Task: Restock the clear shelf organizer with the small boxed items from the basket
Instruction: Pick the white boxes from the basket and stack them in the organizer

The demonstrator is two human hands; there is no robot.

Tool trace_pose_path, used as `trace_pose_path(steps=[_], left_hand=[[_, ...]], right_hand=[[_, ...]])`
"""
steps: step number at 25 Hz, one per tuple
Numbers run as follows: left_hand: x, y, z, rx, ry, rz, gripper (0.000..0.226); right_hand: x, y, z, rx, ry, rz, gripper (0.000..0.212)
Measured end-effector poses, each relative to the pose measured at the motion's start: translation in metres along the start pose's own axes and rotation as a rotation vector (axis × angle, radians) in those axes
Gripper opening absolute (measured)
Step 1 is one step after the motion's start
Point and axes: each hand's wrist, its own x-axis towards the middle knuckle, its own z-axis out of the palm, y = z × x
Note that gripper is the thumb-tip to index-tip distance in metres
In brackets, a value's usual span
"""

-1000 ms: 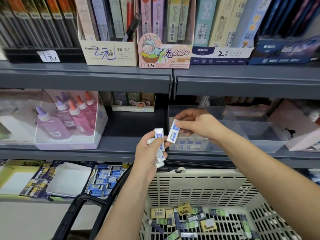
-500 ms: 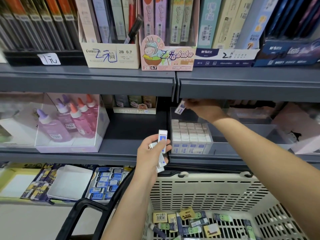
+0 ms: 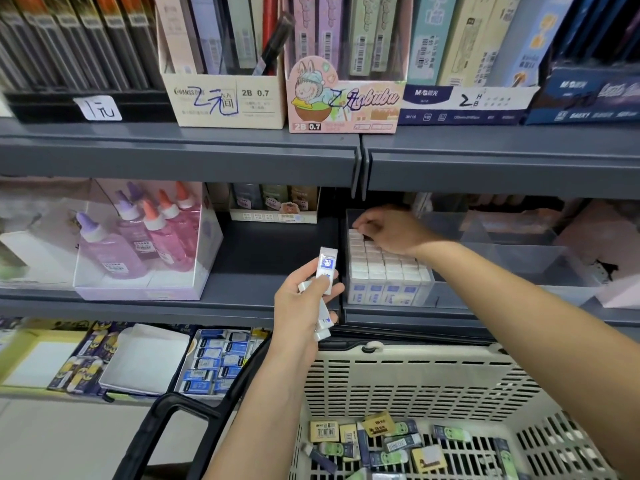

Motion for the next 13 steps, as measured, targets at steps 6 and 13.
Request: trace_pose_path(steps=[6,13], left_hand=[[0.000,-0.002,-0.001,-0.029,-0.017,0.005,0.016],[0.000,-0.001,0.000,-0.077,-0.027,-0.003,0.009]], right_hand=[[-0.038,-0.036,-0.005,0.301,-0.053,-0.117,0.017],[-0.040,-0.030,-0.012,0.523,-0.006,-0.054,0.017]])
